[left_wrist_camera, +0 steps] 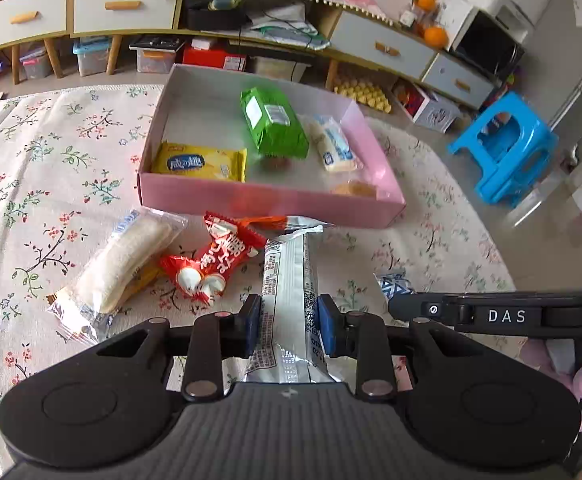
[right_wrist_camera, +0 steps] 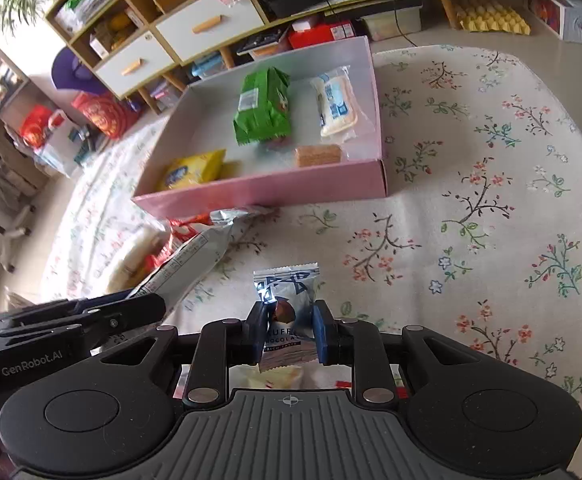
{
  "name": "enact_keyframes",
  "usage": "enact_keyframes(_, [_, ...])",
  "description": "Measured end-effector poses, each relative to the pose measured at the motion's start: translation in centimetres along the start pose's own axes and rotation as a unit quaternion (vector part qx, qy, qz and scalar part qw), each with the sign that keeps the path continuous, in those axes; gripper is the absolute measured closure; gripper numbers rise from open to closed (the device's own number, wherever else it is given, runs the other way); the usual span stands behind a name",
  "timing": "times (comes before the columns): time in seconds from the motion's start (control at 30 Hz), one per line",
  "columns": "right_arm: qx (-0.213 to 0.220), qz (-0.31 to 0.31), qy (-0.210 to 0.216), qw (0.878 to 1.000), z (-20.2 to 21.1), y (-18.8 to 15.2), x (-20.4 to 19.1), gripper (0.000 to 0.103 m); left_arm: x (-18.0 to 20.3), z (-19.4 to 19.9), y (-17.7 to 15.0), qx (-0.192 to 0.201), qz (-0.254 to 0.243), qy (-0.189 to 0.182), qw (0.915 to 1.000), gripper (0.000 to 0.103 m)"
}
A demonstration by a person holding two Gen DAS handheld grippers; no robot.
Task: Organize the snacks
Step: 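Carry both snacks into the pink box and open both tools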
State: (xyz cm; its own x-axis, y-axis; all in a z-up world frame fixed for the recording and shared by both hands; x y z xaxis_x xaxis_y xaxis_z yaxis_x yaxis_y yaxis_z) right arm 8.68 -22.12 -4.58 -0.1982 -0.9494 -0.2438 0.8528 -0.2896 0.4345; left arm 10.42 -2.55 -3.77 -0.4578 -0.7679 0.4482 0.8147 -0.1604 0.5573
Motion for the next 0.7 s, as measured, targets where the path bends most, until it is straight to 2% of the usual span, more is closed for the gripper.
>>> enact_keyframes(0.37, [0.02, -0.023, 0.021, 0.999, 1.5, 1.8, -0.6, 0.081, -0.5, 1.8, 2.2, 0.049, 0.02, -0.007, 0.9986, 0.076])
enact_keyframes(0.7, [0.016, -0.064, 0.042, 0.997, 1.2, 4.0, -1.6, 0.081, -2.8, 2.4, 3.8, 0.078, 0.078, 0.001, 0.9939, 0.076])
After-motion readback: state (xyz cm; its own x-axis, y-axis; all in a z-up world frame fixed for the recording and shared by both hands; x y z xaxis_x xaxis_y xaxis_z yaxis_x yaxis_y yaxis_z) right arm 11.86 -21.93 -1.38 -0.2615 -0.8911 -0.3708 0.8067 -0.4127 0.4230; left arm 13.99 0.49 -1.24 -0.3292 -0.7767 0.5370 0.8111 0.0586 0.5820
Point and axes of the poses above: each gripper's, at about its wrist camera, not at the fingertips, and z roughly against the way its jaws point, x to its right, y to its top, the point moved 4 cm from there along -z, roughly the way its jaws point, and after that the axes turned 11 degrees about -y, right-handed, at the moved point
